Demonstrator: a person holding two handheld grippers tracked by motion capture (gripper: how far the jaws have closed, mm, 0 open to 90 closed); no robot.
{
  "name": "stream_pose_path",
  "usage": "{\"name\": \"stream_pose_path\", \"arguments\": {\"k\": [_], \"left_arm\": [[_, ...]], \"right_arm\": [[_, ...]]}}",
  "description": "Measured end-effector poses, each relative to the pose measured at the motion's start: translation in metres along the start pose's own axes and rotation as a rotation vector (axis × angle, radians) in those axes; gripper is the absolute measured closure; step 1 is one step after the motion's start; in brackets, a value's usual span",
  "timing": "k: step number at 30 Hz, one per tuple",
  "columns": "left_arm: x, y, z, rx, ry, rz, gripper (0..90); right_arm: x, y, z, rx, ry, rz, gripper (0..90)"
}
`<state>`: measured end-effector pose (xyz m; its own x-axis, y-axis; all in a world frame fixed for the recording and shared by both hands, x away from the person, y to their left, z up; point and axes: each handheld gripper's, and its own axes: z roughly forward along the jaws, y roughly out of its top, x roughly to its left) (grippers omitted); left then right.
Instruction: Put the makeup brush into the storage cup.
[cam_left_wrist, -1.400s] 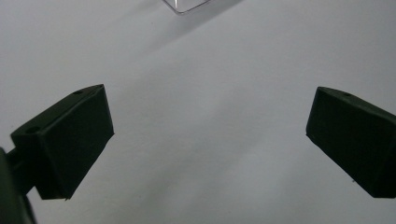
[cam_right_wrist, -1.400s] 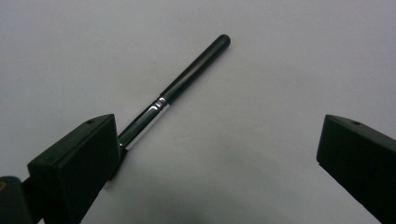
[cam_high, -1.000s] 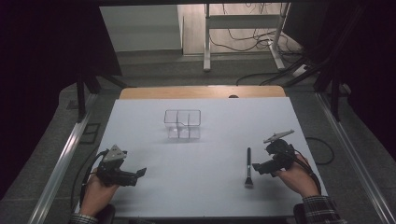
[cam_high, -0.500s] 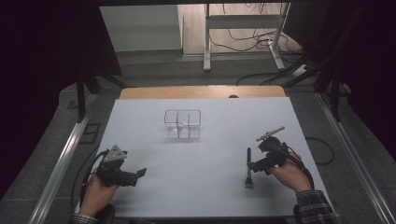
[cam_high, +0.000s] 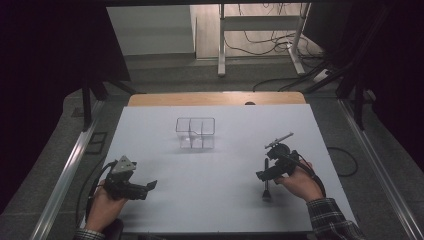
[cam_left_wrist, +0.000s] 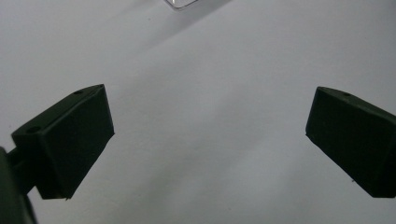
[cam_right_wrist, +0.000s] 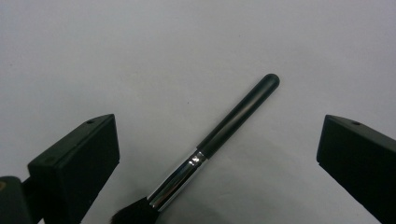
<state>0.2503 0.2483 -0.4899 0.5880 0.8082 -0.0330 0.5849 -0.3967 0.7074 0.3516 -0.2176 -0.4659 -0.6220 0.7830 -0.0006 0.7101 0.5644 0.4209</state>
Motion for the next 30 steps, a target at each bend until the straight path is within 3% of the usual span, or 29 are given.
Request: {"name": "stream_pose_path", "arguments": {"k": [21, 30], "left_arm": [[0.0, -0.001, 0.0, 0.01, -0.001, 0.005, 1.3], [0.0, -0.001, 0.001, 0.017, -0.005, 0.007, 1.1]], "right_arm": [[-0.003, -0.011, 0.022, 0.042, -0.02, 0.0, 0.0], [0.0, -0.016, 0.032, 0.091, -0.037, -0.021, 8.5]]}}
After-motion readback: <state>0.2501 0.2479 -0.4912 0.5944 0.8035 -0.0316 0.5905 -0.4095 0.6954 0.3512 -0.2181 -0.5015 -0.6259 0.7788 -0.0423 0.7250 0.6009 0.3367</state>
